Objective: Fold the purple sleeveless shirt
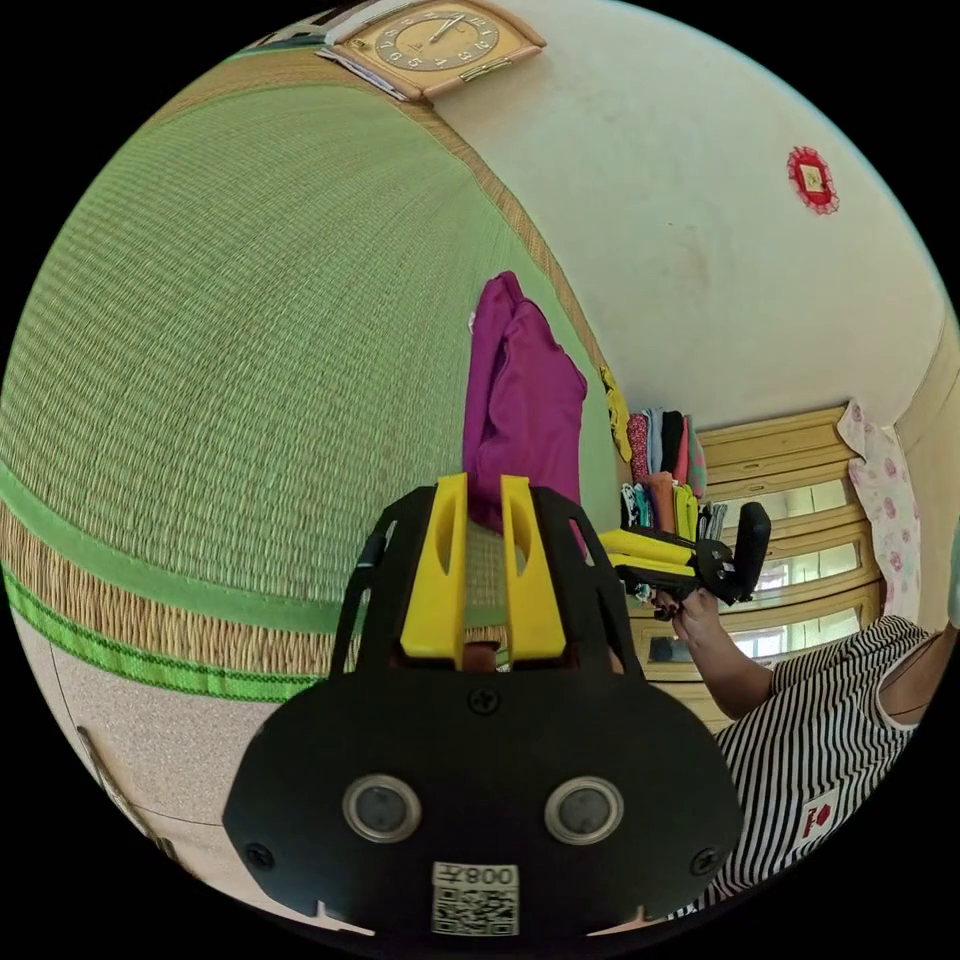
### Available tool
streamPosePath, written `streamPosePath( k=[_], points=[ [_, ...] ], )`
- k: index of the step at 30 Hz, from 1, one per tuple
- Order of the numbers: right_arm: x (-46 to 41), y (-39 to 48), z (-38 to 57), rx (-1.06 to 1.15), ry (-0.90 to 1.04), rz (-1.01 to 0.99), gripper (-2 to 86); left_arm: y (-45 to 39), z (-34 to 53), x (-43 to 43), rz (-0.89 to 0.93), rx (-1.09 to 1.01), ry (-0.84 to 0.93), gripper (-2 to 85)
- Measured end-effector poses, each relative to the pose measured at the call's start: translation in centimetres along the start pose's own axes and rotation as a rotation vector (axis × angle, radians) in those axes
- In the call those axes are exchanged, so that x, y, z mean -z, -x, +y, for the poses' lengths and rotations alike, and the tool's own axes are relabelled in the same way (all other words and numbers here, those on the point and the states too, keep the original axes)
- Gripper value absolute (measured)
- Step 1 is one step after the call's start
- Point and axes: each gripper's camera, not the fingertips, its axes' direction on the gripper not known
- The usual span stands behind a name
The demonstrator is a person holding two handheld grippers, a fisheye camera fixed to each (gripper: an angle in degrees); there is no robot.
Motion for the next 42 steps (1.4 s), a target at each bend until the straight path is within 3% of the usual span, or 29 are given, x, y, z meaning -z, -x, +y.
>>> streamPosePath(
  k=[9,34,39,42],
  points=[
    [-2.0,2.2,1.4,0.009,-0.011,0.071,1.3,-3.1,-0.4,-2.8,-0.046,-0.067,0.073,1.4],
    [-6.5,-3.6,8.8,-0.097,-0.027,-0.077,0.4,-6.2,3.0,-5.9,-0.179,-0.064,0.043,2.4],
    [-7.3,-7.3,11.2,-0.171,-0.060,-0.180,0.3,-7.7,4.2,-7.3,-0.076,-0.100,0.072,3.0],
    [-7.9,-9.9,12.9,-0.231,-0.078,-0.272,0.3,-9.3,4.5,-10.8,0.012,-0.137,0.201,3.6]
  ],
)
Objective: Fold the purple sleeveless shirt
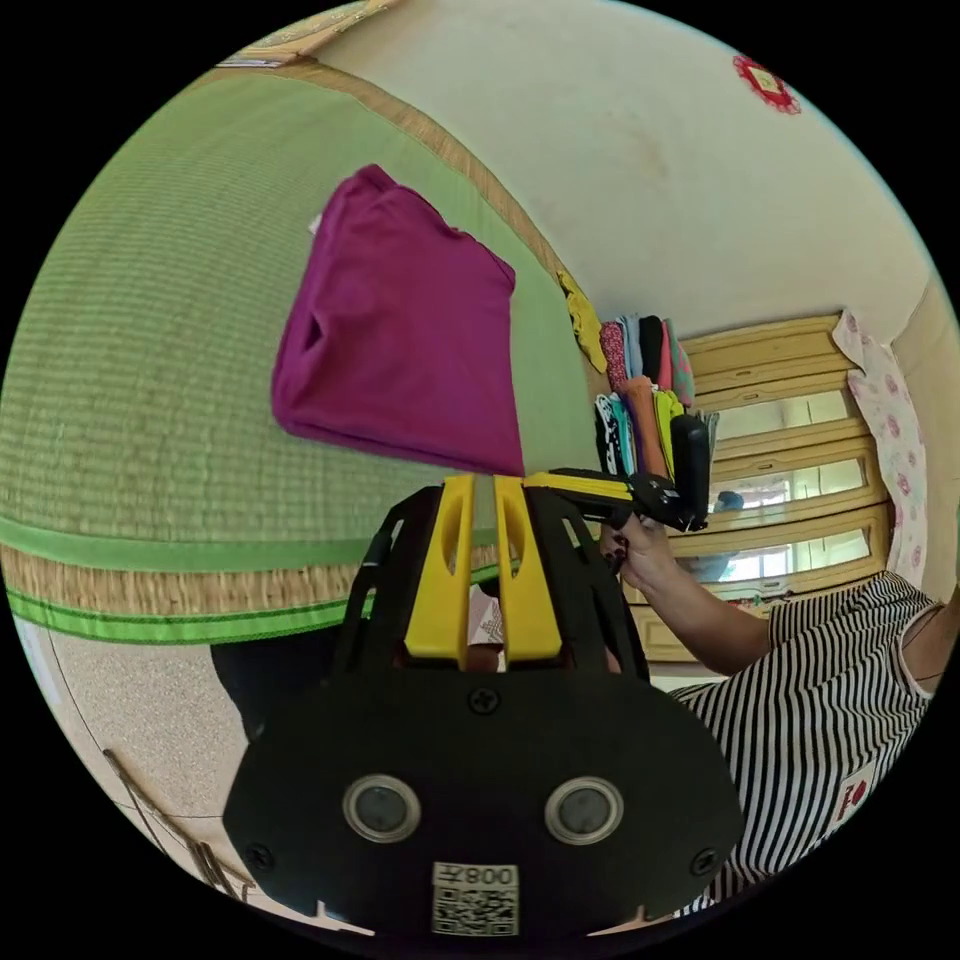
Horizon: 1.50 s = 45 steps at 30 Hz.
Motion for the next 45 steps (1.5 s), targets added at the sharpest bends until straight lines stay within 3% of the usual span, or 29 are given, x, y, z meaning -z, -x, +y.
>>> streamPosePath(
  k=[8,15,21,36,45],
  points=[
    [1.5,-9.3,4.2,-0.190,-0.084,-0.262,1.4,1.1,-1.7,-7.7,0.176,0.164,0.131,4.9],
    [1.3,-17.9,7.4,-0.323,-0.192,-0.616,6.8,3.0,-1.7,-8.5,0.286,0.246,0.068,1.8],
    [0.2,-22.3,8.4,-0.405,-0.231,-0.792,8.7,3.7,-1.1,-7.6,0.380,0.251,0.019,1.1],
    [-0.9,-26.7,8.2,-0.460,-0.244,-0.953,3.1,6.1,1.1,-5.4,0.421,0.243,-0.035,1.7],
    [2.0,-26.3,6.3,-0.369,-0.282,-0.973,2.5,10.0,4.6,-1.0,0.404,0.337,-0.163,7.0]
  ],
)
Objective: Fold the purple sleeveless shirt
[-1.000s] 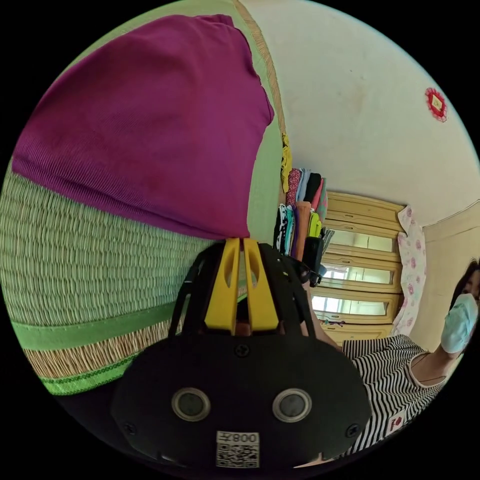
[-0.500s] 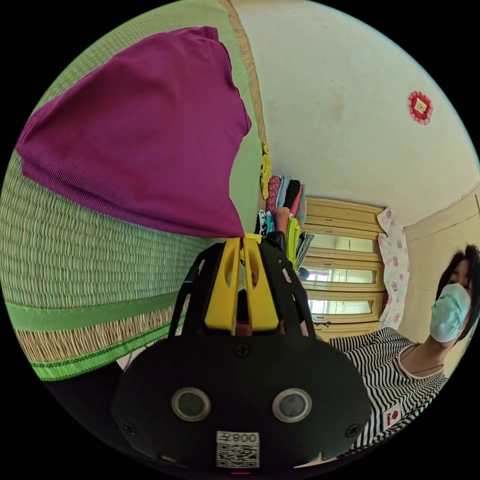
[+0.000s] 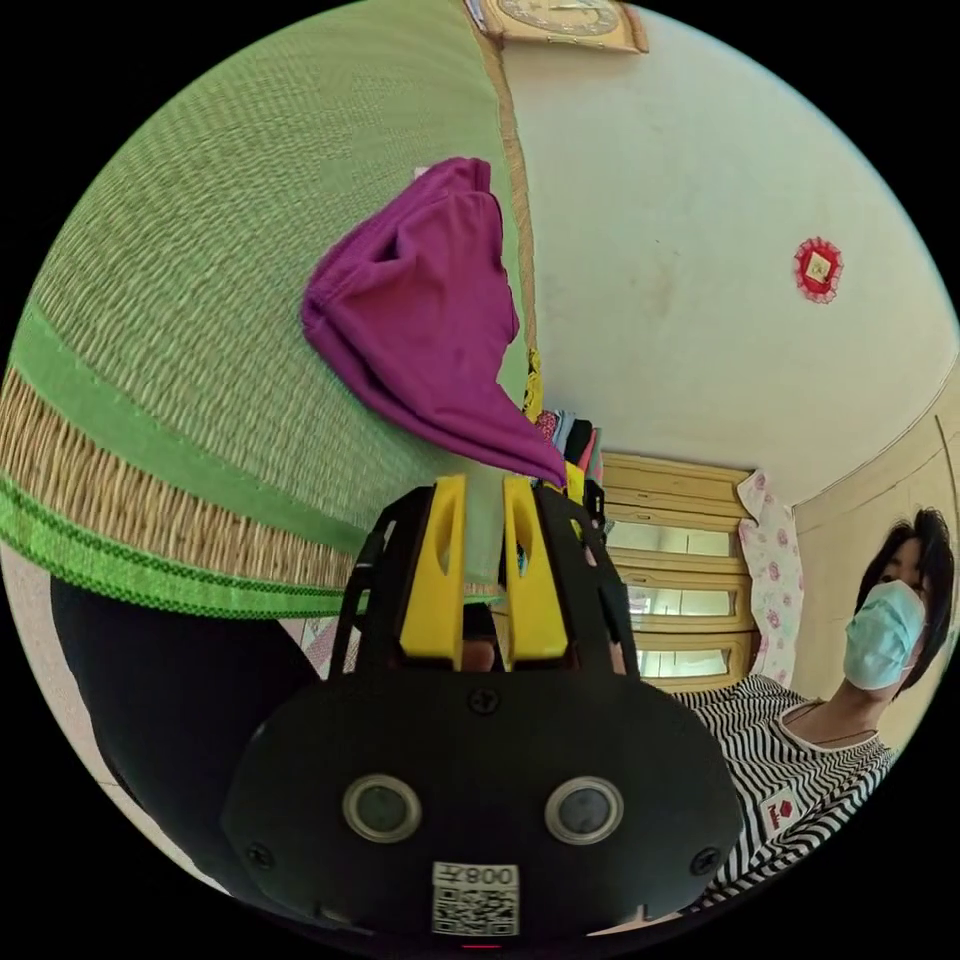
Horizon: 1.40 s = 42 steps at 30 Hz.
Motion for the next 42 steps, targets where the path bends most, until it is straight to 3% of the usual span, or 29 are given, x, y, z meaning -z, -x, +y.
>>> streamPosePath(
  k=[8,17,31,42],
  points=[
    [-0.2,1.8,-1.8,0.046,0.011,0.009,2.4,3.2,0.7,4.5,0.094,0.154,-0.182,8.7],
    [-1.0,2.8,-3.0,0.072,0.015,0.007,2.3,4.9,1.4,7.3,0.155,0.257,-0.270,8.9],
    [-2.5,2.9,-3.1,0.068,0.020,0.021,2.3,6.0,3.0,10.3,0.178,0.302,-0.326,3.5],
    [-2.7,0.5,-0.6,-0.026,0.026,0.109,2.4,4.2,5.4,11.8,0.147,0.218,-0.270,2.2]
  ],
)
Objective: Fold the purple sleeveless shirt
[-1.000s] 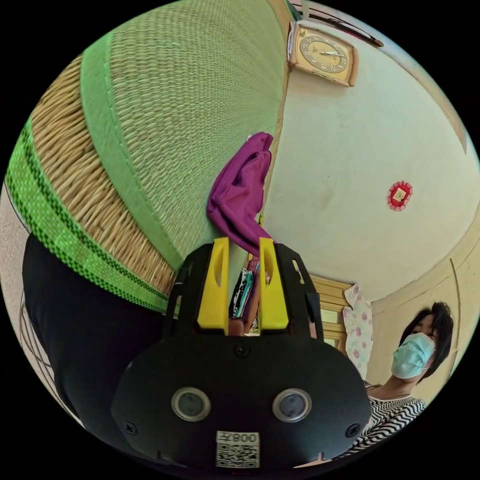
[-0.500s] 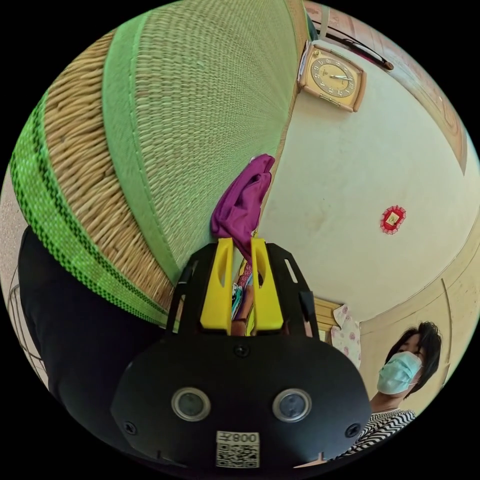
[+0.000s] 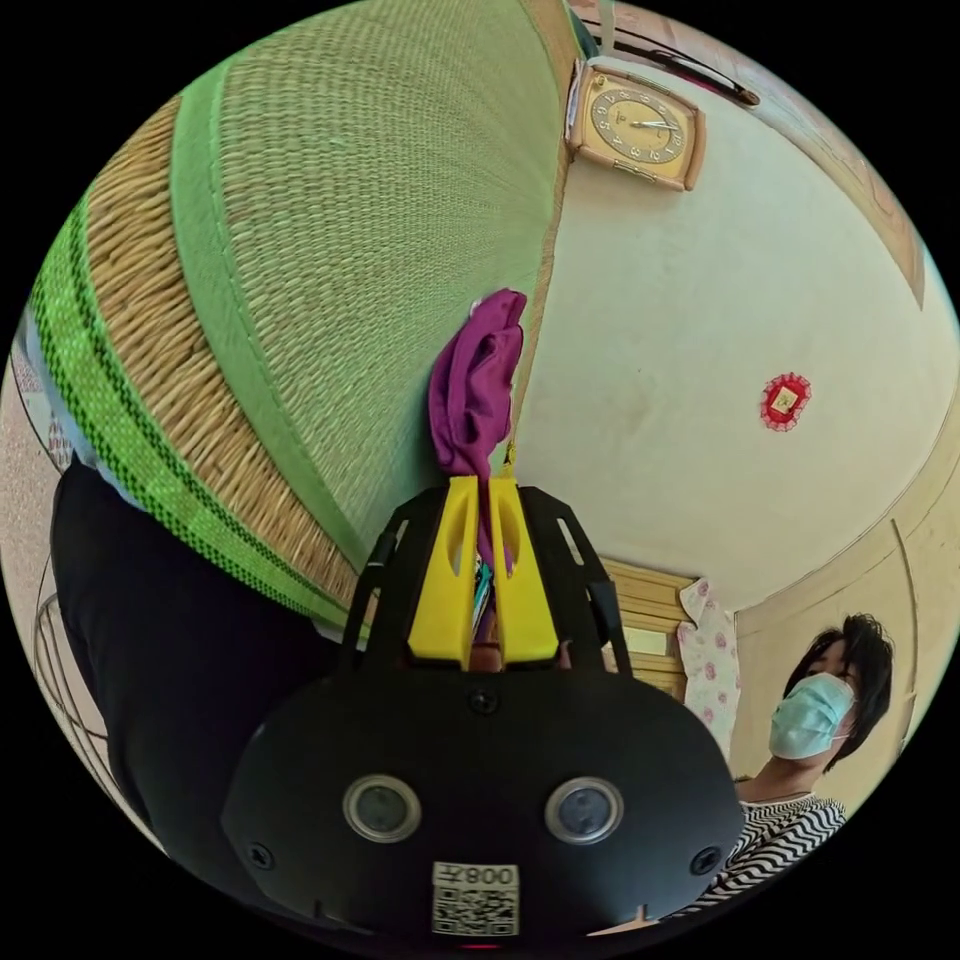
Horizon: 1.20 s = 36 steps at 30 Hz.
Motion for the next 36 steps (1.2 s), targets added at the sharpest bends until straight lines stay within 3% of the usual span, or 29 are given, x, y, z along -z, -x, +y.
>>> streamPosePath(
  k=[14,18,36],
  points=[
    [-2.9,-0.5,5.6,-0.032,0.100,0.208,2.4,-1.7,5.8,2.1,-0.225,-0.111,0.132,2.0],
    [-3.2,-0.9,7.6,-0.059,0.067,0.184,2.4,-2.7,6.9,2.0,-0.271,-0.147,0.150,2.0],
    [-0.6,0.1,16.3,-0.039,0.042,0.185,2.5,-5.3,15.3,1.6,-0.274,-0.204,0.229,2.1]
  ],
)
